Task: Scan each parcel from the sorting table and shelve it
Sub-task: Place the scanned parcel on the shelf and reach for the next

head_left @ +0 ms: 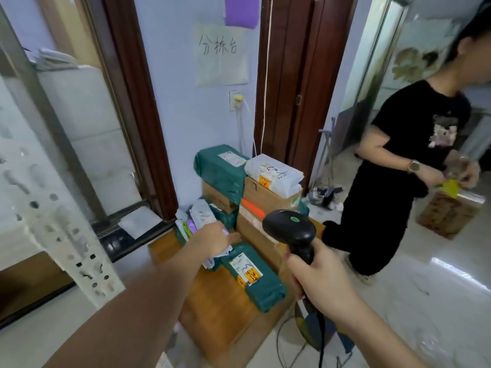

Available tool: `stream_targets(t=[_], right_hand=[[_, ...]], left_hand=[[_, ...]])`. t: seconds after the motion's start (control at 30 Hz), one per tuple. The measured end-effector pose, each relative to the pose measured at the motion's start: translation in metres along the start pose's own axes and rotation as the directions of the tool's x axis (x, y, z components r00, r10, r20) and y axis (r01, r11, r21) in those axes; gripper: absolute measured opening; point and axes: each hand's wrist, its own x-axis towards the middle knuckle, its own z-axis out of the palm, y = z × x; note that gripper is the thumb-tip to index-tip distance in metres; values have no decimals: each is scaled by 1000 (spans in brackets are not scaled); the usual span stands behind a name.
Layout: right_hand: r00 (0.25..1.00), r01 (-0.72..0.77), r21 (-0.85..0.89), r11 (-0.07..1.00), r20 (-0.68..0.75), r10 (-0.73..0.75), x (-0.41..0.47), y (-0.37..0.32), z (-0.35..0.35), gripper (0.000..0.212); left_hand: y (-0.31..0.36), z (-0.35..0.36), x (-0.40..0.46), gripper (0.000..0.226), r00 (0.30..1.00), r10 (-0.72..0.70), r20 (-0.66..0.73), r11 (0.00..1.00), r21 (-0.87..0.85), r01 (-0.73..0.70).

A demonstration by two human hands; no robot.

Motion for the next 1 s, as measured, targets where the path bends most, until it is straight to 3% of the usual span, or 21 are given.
stream_targets(t=[0.17, 0.23, 0.5, 0.53, 0.63, 0.67, 0.73, 0.83, 1.0], right_hand=[[993, -28, -25, 999, 112, 30, 78, 13, 18, 8], [990, -47, -30, 998, 131, 51, 107, 17, 26, 9], [966, -136, -38, 990, 216, 141, 197, 40, 57, 11], [959, -152, -34, 988, 235, 155, 207, 45, 60, 11], [944, -180, -21, 983, 276, 179, 231, 56, 66, 8], [940, -180, -15, 984, 291, 176, 238, 58, 67, 7], [932, -181, -8, 983, 317, 174, 249, 59, 68, 9], [926, -184, -3, 983, 336, 174, 261, 61, 67, 11], [911, -209, -13, 978, 361, 199, 269, 70, 64, 12]], left_hand=[[-47, 32, 84, 84, 988, -151, 26, 981, -123, 153], [-63, 43, 117, 99, 978, -204, 42, 967, -150, 208], [-131, 119, 238, 137, 874, -482, 53, 823, -316, 473], [-133, 125, 243, 128, 857, -510, 71, 798, -335, 502], [-115, 121, 236, 67, 835, -535, 129, 741, -404, 537], [-114, 122, 237, 59, 829, -545, 129, 726, -422, 543], [-120, 133, 244, 65, 808, -574, 132, 695, -442, 567], [-156, 177, 276, 94, 756, -643, 120, 627, -484, 610], [-162, 186, 283, 66, 737, -672, 80, 600, -526, 604]])
